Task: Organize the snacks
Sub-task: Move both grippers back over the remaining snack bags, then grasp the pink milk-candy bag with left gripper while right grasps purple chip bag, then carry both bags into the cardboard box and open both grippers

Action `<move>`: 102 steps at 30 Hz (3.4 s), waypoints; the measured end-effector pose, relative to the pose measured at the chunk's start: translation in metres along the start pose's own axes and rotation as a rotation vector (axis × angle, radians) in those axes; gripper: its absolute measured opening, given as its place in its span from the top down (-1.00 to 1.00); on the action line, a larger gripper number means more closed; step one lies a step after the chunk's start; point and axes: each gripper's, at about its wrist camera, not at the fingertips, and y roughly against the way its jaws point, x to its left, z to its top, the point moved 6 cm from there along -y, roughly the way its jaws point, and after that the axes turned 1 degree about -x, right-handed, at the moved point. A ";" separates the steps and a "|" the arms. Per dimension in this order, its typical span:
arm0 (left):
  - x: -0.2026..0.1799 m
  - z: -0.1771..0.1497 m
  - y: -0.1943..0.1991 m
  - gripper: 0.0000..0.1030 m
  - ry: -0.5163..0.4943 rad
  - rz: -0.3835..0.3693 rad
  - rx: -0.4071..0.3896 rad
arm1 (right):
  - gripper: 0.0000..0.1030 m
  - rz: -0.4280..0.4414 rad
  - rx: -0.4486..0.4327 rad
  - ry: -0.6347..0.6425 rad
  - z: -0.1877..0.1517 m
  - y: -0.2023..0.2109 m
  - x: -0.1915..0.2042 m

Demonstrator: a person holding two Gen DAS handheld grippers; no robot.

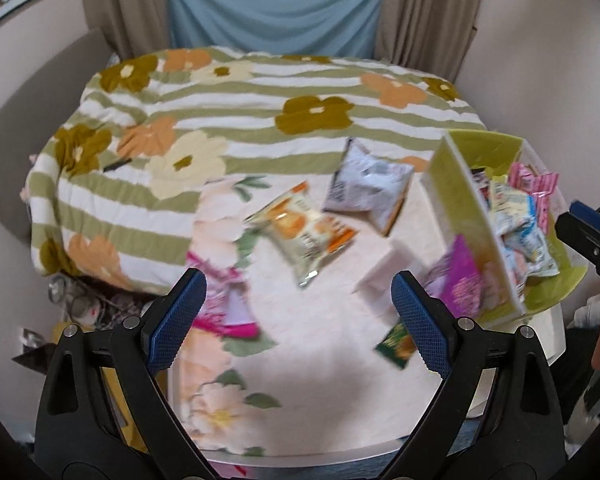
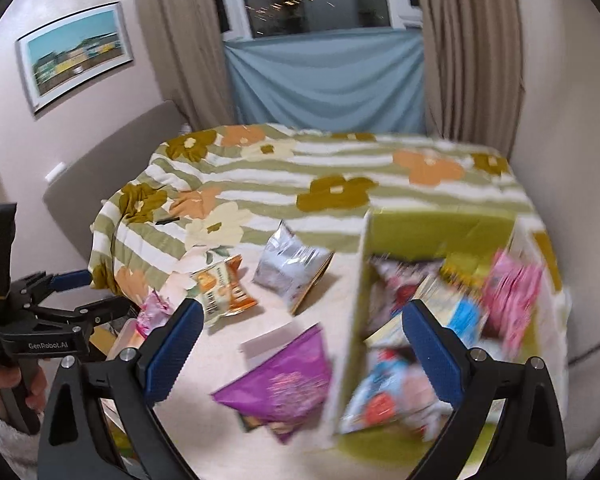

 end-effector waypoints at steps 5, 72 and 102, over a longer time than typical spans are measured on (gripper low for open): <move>0.047 -0.015 -0.021 -0.81 0.007 -0.017 0.038 | -0.93 -0.089 0.015 -0.094 -0.017 -0.018 0.025; 0.085 -0.031 -0.131 0.24 -0.031 -0.198 0.184 | -0.15 -0.491 0.084 -0.295 -0.116 -0.121 0.012; -0.164 0.111 -0.045 0.24 -0.131 -0.439 -0.058 | -0.15 -0.260 -0.157 -0.231 0.028 0.021 -0.080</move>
